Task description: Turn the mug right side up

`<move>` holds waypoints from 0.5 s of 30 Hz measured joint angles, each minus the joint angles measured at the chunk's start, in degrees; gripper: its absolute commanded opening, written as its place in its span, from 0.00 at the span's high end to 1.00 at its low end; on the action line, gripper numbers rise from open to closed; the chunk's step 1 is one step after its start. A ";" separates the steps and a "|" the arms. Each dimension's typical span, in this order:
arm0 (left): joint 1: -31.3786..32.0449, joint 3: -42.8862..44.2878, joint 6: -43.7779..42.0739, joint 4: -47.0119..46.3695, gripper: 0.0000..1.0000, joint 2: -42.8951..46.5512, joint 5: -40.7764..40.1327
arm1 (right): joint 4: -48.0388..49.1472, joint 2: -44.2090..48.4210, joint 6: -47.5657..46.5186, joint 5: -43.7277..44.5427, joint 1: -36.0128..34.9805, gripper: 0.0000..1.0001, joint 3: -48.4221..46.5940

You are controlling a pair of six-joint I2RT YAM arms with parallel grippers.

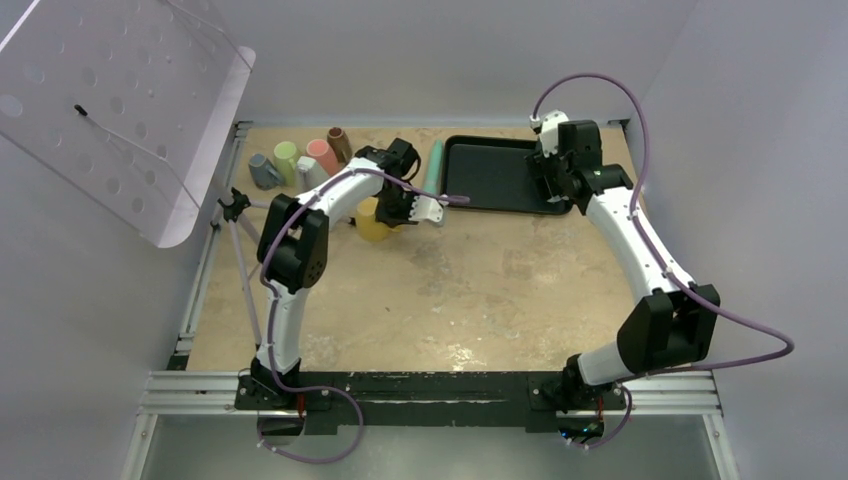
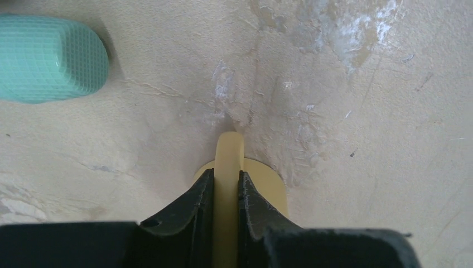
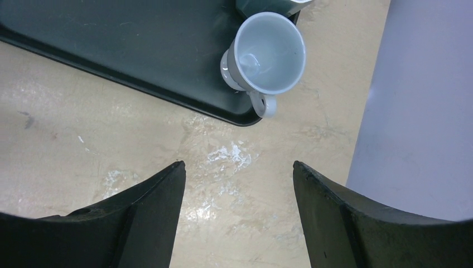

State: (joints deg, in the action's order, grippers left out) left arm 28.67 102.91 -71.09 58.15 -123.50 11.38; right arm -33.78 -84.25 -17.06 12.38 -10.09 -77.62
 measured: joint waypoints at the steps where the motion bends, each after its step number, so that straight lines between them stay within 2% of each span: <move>1: -0.02 0.22 0.85 0.20 1.00 0.00 0.13 | 0.00 0.31 0.22 -0.07 0.00 0.27 0.00; 6: -1.07 4.26 9.51 2.86 1.00 0.00 2.54 | -0.02 1.99 2.16 -1.68 0.00 0.24 0.00; 8: -1.75 6.19 14.73 2.60 1.00 0.39 4.20 | 0.37 2.80 4.20 -3.04 0.00 0.19 0.04; 12: -3.76 5.51 31.30 -4.26 1.00 4.81 9.46 | 4.83 4.94 10.10 -8.57 -0.15 0.11 2.08; 15: -5.22 4.09 47.01 -10.54 1.00 10.23 12.79 | 10.78 7.13 16.31 -14.10 -1.64 0.10 5.86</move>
State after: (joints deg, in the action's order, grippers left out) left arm 23.44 107.00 -24.08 47.62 -113.27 24.16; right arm -23.00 -77.12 -0.75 -1.72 -11.73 -71.77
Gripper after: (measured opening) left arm 0.207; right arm 0.888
